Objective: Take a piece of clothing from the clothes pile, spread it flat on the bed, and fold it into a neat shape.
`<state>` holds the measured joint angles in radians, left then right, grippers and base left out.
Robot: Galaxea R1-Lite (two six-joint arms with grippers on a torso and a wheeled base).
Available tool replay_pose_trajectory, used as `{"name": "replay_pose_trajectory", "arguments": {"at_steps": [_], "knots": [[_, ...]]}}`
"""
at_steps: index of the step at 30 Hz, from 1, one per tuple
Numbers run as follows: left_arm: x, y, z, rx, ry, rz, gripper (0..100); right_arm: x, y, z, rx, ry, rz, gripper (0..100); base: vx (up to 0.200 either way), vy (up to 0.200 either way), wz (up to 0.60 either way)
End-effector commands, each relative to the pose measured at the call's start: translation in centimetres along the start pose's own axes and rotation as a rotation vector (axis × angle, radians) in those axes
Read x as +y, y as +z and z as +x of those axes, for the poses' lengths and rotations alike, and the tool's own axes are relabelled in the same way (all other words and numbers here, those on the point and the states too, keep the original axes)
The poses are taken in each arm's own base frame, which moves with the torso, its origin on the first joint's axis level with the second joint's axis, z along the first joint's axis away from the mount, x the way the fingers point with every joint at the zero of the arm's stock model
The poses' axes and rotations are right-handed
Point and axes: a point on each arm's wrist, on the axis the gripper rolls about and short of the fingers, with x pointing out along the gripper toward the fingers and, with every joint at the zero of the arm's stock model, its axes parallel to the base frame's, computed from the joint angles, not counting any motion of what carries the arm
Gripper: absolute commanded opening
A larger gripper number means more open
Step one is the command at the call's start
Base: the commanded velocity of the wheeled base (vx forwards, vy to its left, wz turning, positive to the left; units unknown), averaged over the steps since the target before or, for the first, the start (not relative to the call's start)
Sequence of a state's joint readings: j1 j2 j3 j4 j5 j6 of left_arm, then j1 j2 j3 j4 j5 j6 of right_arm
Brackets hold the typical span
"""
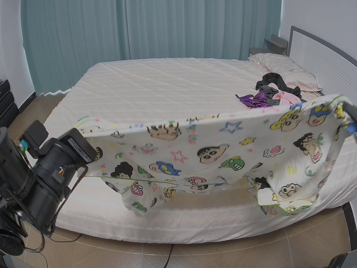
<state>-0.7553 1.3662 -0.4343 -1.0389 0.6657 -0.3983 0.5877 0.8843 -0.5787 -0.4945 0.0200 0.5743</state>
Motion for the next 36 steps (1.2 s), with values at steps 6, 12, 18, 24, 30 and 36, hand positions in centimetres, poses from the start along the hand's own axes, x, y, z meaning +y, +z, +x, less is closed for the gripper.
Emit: {"name": "replay_pose_trajectory", "arguments": {"at_steps": [6, 12, 18, 24, 30, 36], "knots": [[-1.9, 5.2, -0.2, -0.163, -0.009, -0.044, 0, 3.5, 5.2, -2.2, -0.14, 0.097, -0.034, 0, 0.0, 0.0, 0.0], [-1.8, 4.0, 0.6, -0.124, 0.018, 0.003, 0, 2.2, 3.5, 0.5, -0.019, 0.039, -0.03, 0, 0.0, 0.0, 0.0], [-0.9, 1.2, 3.5, -0.064, 0.109, 0.073, 0, 0.4, 2.2, 3.9, 0.043, -0.065, -0.035, 0, 0.0, 0.0, 0.0], [-0.3, -0.7, 5.8, -0.028, 0.172, 0.1, 0, -1.8, 2.1, 7.2, 0.027, -0.14, -0.045, 0, 0.0, 0.0, 0.0], [0.1, -2.0, 7.5, -0.003, 0.204, 0.122, 0, -3.3, 1.7, 9.0, 0.036, -0.184, -0.046, 0, 0.0, 0.0, 0.0], [-0.2, -2.7, 9.2, -0.006, 0.22, 0.102, 0, -4.5, 1.3, 10.9, 0.055, -0.23, -0.043, 0, 0.167, 0.0, 0.0]]}}
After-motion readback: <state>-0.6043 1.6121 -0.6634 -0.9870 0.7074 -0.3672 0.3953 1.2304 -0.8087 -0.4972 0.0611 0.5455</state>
